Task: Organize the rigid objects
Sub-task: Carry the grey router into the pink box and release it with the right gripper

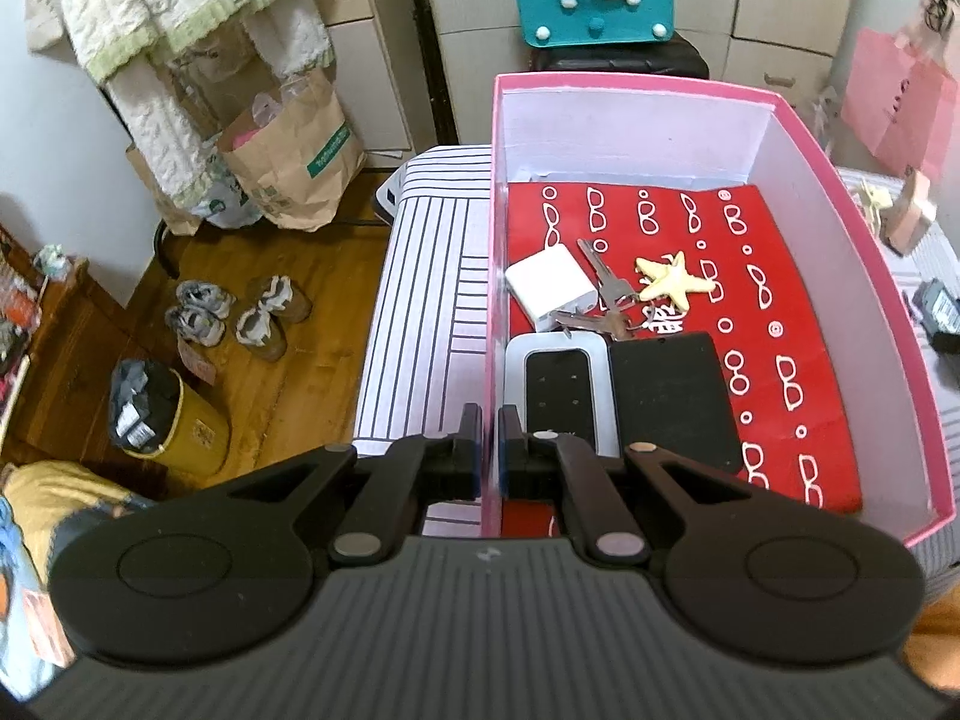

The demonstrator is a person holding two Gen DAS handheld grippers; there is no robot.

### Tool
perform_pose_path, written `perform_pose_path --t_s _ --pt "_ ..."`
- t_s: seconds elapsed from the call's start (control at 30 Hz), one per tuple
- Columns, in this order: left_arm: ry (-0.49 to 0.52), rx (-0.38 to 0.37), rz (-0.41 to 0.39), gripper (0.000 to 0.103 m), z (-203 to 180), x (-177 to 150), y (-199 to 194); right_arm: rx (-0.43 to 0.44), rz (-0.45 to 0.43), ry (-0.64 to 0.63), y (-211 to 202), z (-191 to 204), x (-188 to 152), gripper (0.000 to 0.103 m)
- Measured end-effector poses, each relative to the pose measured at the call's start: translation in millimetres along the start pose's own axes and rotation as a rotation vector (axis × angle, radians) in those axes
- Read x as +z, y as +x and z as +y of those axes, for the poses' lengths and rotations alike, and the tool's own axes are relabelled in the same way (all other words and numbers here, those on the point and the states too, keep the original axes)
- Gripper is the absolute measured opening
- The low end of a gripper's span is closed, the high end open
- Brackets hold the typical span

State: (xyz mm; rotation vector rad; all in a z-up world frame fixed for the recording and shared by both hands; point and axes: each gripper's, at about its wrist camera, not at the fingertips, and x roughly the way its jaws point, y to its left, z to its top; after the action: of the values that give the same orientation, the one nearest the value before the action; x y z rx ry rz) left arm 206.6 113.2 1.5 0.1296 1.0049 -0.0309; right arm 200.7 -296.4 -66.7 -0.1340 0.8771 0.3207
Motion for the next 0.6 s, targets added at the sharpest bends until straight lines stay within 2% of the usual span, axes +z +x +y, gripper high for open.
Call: perform_pose_path --t_s 0.33,0.6 --pt "0.020 0.010 -0.004 0.004 -1.5 -0.4 -1.3 0.019 -0.086 0.001 -44.2 25.1 10.5 0.064" --pt "0.075 0.018 0.014 0.004 -7.7 0.5 -1.0 0.149 -0.176 -0.067 -80.3 70.7 47.9 0.065"
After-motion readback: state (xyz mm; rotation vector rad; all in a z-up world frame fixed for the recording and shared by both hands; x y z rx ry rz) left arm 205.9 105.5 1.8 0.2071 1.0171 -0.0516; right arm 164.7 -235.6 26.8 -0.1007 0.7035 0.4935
